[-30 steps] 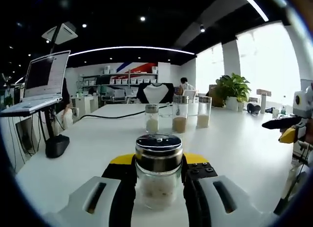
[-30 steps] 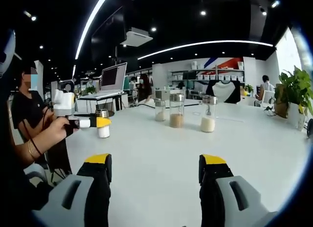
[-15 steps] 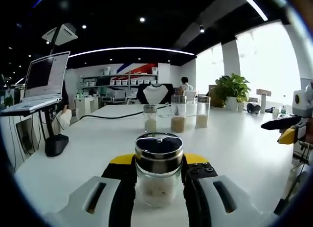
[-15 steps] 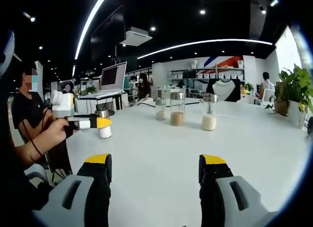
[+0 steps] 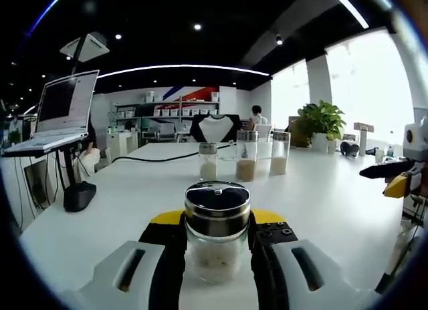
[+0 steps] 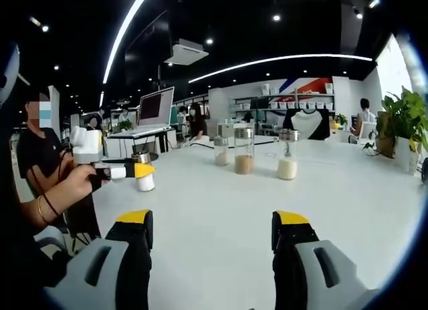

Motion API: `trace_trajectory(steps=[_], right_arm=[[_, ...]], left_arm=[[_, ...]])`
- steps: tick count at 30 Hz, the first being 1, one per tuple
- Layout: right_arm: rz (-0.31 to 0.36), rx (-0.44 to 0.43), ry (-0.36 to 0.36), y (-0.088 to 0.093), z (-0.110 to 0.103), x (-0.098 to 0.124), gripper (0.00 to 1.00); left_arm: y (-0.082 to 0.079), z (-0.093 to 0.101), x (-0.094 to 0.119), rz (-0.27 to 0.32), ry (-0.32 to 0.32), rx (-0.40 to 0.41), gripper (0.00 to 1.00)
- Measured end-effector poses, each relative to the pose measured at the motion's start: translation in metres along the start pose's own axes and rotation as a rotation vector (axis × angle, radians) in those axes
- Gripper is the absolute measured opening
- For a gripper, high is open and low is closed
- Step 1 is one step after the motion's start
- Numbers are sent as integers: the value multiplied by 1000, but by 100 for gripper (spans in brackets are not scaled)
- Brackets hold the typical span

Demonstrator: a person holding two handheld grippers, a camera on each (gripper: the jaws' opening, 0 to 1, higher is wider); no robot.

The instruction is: Rotate the seasoning bottle until the label or dispensing opening points toward the visible target arrow and the bottle remains upright within the marked orientation range

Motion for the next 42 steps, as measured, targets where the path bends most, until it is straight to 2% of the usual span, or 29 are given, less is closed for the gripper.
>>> trace_trajectory(steps=[9,12,15,21,22,24,28,33,42], right_arm=[[-8,-6,3,2,-2,2,73],[-8,-12,5,3,-2,2,73],[-7,-16,2,3,-1,2,73],[-5,-19,7,4,2,4,73],[-5,-20,9,5,3,5,73],[-5,-24,14,6,4,6,73],[-1,-31,18,6,5,7,73],[-2,-34,27,7,7,9,73],[3,-47,41,10,9,13,72]], left_arm=[[0,2,-1,1,-28,6,38],[3,4,-3,6,-65,23,38],[7,8,-4,1,-114,-1,40],[13,14,-5,3,-163,35,48],[14,15,-5,14,-174,47,50],[15,16,-5,84,-214,89,54],[21,17,-5,47,-278,63,54],[27,18,-8,-9,-307,34,53],[24,18,-8,27,-342,32,49]])
Point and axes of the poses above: the point that each gripper's makers call its tool centre point, and the gripper's own axes: x roughly backward along the fingers, z roughly to its right, y roughly out of its underside, the point moved 10 cm from there along x, roughly backward along the fingers, and after that the axes turned 15 degrees about x, right-handed, at the moved point
